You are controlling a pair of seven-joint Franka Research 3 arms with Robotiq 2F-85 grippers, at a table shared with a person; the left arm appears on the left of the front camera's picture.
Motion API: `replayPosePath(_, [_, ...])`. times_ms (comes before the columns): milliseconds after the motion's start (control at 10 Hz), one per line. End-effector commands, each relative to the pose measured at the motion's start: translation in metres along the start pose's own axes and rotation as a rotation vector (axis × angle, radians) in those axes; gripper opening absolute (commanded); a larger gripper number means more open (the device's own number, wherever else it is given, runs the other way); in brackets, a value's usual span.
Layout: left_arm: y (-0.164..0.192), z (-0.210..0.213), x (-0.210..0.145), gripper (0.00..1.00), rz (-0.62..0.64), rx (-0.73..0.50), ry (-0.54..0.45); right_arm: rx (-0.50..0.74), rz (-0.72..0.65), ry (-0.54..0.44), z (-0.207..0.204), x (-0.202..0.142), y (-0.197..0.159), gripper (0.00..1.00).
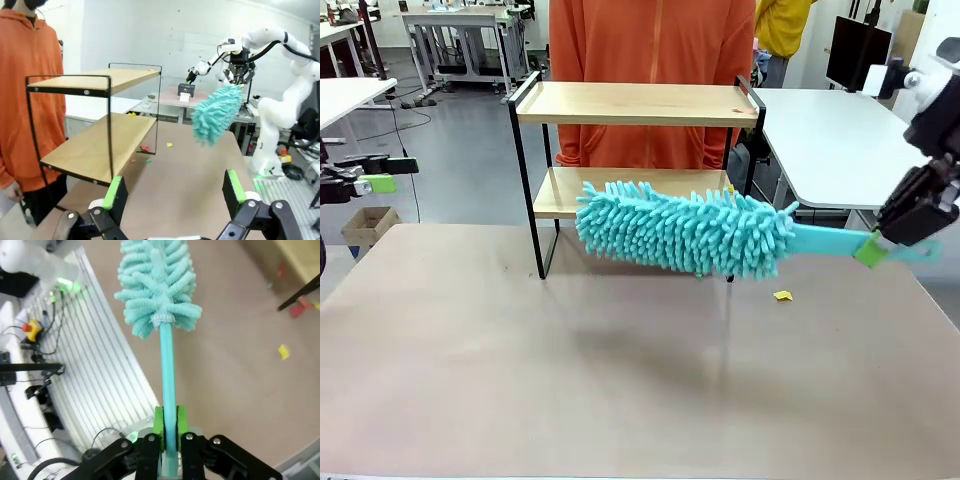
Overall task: Clean the shelf.
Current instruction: Hand the Duster back to the human.
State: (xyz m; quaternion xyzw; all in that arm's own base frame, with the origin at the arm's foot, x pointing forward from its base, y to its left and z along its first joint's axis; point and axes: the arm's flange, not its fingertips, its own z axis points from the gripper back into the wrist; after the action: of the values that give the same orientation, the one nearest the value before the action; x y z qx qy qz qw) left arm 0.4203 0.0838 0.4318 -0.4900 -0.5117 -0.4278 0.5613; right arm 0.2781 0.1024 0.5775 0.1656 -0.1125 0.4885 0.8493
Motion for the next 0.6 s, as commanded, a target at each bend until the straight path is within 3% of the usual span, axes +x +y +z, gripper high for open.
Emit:
replayPosePath(0, [-0.028,-0.008,-0.004,1.0,0.061,0.05,0.007,-0.02,0.045,-0.056,0.0,0.013,-0.017,0.13])
replayPosePath(100, [-0.036,-0.009,-0.002,1.0,0.043,0.072,0.015,-0.03,0.014,-0.023,0.0,0.018,-0.018,0.13])
replayPosePath(200, [-0.029,0.0,-0.001,1.0,0.026,0.066,0.09,-0.018,0.011,-0.024,0.0,0.003,-0.01,0.13])
replayPosePath(300, [-0.028,-0.006,-0.006,1.0,0.036,0.038,0.007,-0.018,0.011,-0.024,0.0,0.003,-0.01,0.13])
replayPosePath(500, [-0.028,-0.006,-0.006,1.0,0.036,0.038,0.007,-0.022,0.009,-0.021,-0.002,0.008,-0.015,0.13])
